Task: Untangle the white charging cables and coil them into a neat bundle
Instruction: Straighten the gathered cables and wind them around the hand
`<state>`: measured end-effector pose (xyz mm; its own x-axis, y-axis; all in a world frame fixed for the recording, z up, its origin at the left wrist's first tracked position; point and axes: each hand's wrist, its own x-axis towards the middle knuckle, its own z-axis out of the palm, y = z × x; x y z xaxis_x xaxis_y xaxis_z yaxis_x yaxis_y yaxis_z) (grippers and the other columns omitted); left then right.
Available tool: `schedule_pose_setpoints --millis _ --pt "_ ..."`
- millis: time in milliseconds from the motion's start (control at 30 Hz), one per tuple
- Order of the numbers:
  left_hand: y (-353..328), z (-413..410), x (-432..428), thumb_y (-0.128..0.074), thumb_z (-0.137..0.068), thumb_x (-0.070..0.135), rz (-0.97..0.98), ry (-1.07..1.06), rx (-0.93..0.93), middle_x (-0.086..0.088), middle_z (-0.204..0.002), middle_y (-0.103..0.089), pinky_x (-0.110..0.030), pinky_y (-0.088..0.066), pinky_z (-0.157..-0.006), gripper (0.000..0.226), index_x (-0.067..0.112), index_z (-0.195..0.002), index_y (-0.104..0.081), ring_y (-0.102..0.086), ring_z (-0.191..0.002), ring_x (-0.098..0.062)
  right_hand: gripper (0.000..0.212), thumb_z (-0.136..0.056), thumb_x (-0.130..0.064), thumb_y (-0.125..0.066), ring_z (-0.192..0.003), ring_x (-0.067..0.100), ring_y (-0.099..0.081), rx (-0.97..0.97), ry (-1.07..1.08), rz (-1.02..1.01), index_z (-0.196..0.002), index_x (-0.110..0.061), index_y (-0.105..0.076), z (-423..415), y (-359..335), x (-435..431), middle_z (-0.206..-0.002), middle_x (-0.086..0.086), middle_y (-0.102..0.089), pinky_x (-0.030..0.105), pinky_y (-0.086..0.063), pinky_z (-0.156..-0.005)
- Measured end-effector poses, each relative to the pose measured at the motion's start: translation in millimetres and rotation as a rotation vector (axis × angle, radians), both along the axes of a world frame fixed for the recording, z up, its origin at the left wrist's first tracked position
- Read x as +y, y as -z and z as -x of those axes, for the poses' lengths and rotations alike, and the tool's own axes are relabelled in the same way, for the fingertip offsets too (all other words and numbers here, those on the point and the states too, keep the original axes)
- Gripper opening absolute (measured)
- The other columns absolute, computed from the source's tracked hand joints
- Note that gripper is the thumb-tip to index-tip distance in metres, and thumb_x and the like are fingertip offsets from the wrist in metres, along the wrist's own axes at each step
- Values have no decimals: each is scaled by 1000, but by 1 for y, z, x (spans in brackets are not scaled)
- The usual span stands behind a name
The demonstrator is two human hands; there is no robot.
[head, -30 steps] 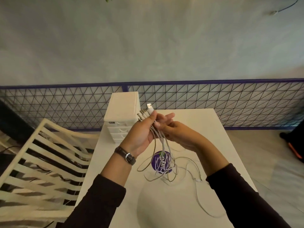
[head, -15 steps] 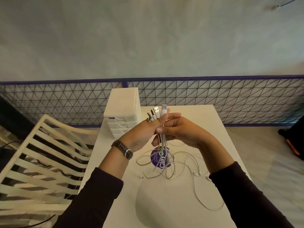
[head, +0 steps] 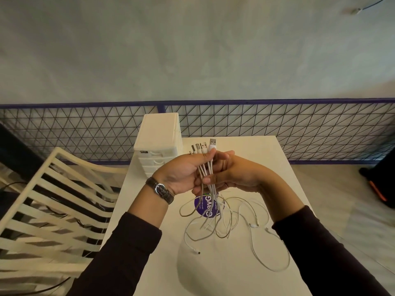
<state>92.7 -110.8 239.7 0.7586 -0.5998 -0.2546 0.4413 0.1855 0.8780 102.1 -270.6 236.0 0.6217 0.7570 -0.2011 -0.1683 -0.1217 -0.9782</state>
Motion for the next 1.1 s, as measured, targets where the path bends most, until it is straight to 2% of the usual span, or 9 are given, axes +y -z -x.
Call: schedule_pose_setpoints --millis 133,300,433,567,700,800,867,967,1100 --pt "-3 -3 1 -38 -91 35 45 41 8 0 -141 -48 -48 -41 -102 40 7 -111 -56 -49 -127 -20 21 -88 5 -54 -93 24 -69 12 -73 -4 -107 4 -64 7 8 5 -94 8 -74 28 -54 -81" --pt "-9 -3 -2 -39 -91 38 101 30 -25 -1 -139 -50 -48 -30 -110 34 19 -76 -63 -40 -133 -25 28 -87 -16 -54 -88 25 -70 35 66 -147 -103 5 -64 13 2 11 -92 18 -71 27 -55 -78" --pt "-5 -2 -7 -39 -91 38 41 -4 -71 0 -137 -52 -42 -44 -98 32 17 -84 -62 -48 -127 -24 40 -82 -26 -57 -77 25 -70 21 187 -91 -98 11 -63 13 -3 14 -84 20 -70 27 -56 -72" --pt "-5 0 -5 -39 -90 38 77 -47 -60 2 -140 -50 -35 -47 -92 31 21 -88 -64 -50 -125 -22 34 -85 -22 -57 -80 27 -71 39 193 -70 -98 8 -65 14 0 14 -85 18 -72 31 -57 -77" --pt "3 5 -10 -41 -89 40 130 -90 -85 8 -131 -57 -44 -35 -104 29 30 -83 -68 -46 -124 -27 27 -84 -19 -58 -79 26 -72 59 196 -33 -94 5 -67 14 2 9 -83 17 -73 33 -58 -79" --pt "14 4 -7 -56 -84 46 172 -86 -97 6 -128 -60 -50 -18 -103 26 35 -103 -69 -27 -119 -29 27 -80 -22 -60 -79 26 -72 55 204 -22 -90 2 -69 15 1 8 -82 17 -73 32 -58 -77" --pt "18 2 -2 -52 -84 43 268 -122 -38 -4 -128 -60 -50 -24 -109 36 33 -117 -62 -41 -127 -32 26 -81 -21 -60 -77 24 -71 54 236 -15 -88 2 -68 15 1 6 -80 16 -73 32 -58 -76" --pt "15 1 6 -44 -88 41 445 -241 19 -17 -131 -56 -44 -39 -103 51 31 -138 -39 -54 -121 -31 20 -88 -14 -57 -77 24 -71 64 268 16 -89 3 -67 14 2 2 -81 15 -73 30 -58 -74" --pt "8 0 6 -38 -93 28 256 -275 -103 -12 -121 -62 -37 -47 -96 41 28 -132 -46 -62 -111 -26 20 -89 -14 -56 -76 23 -72 72 232 47 -90 2 -67 15 3 3 -82 14 -74 27 -57 -70"
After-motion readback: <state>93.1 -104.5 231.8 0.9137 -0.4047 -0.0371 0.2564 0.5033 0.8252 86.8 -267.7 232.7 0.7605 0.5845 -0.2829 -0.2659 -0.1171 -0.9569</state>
